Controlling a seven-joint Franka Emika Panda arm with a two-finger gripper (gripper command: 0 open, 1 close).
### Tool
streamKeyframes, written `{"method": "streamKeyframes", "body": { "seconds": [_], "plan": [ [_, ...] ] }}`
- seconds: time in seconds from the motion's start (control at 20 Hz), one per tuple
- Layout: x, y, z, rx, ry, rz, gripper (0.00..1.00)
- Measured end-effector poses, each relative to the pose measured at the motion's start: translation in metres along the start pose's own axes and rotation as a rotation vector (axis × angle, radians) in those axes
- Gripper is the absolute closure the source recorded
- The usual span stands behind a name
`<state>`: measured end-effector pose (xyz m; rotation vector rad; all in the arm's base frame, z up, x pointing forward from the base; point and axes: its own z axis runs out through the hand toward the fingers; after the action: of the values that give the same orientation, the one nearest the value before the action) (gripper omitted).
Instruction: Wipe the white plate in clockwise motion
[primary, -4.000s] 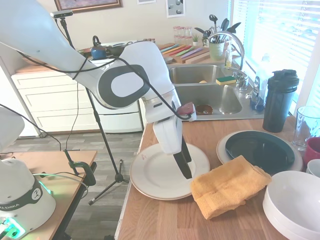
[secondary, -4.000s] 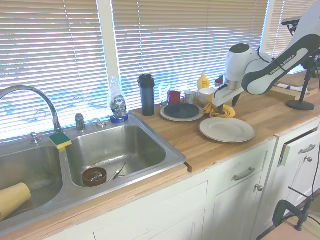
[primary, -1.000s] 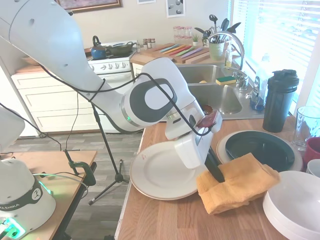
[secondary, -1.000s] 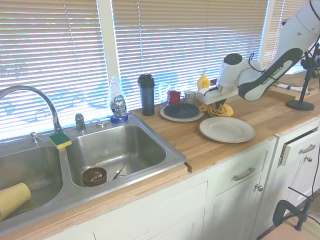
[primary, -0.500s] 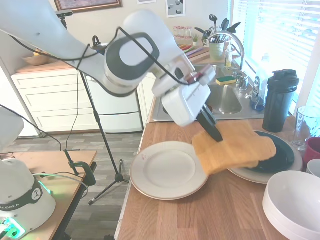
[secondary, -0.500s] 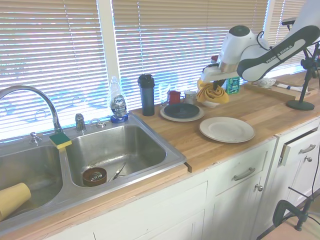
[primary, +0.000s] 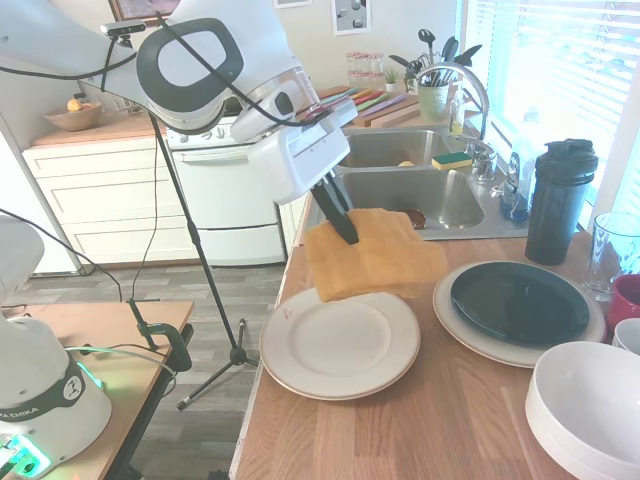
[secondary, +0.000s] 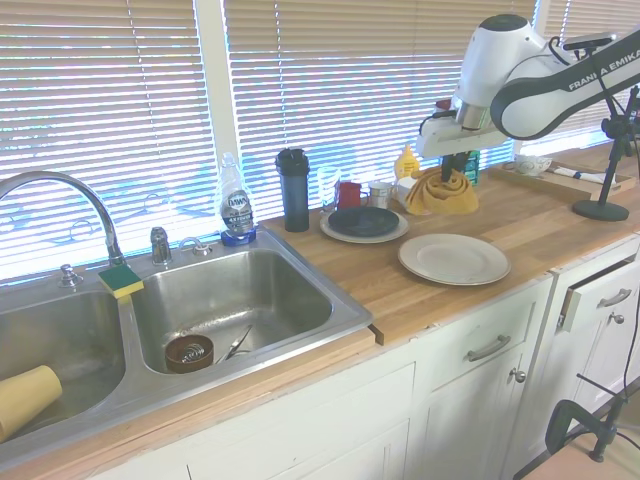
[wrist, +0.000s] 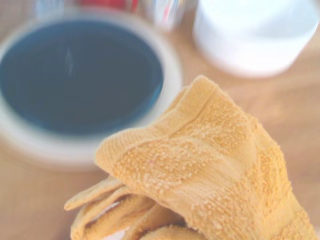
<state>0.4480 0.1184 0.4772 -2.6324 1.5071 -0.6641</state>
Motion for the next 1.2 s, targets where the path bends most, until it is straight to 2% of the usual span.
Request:
{"method": "streamKeyframes", "body": {
  "seconds": [0.3, 0.5, 0.65, 0.9, 1.2],
  "plan": [
    [-0.004, 0.015, 0.008, -0.07, -0.138, 0.01, 1.0],
    [-0.014, 0.03, 0.022, -0.098, -0.236, -0.023, 1.0],
    [-0.012, 0.041, 0.037, -0.123, -0.253, -0.017, 1.0],
    [-0.003, 0.048, 0.06, -0.132, -0.27, -0.001, 1.0],
    [-0.006, 0.047, 0.092, -0.101, -0.274, -0.009, 1.0]
  ]
}}
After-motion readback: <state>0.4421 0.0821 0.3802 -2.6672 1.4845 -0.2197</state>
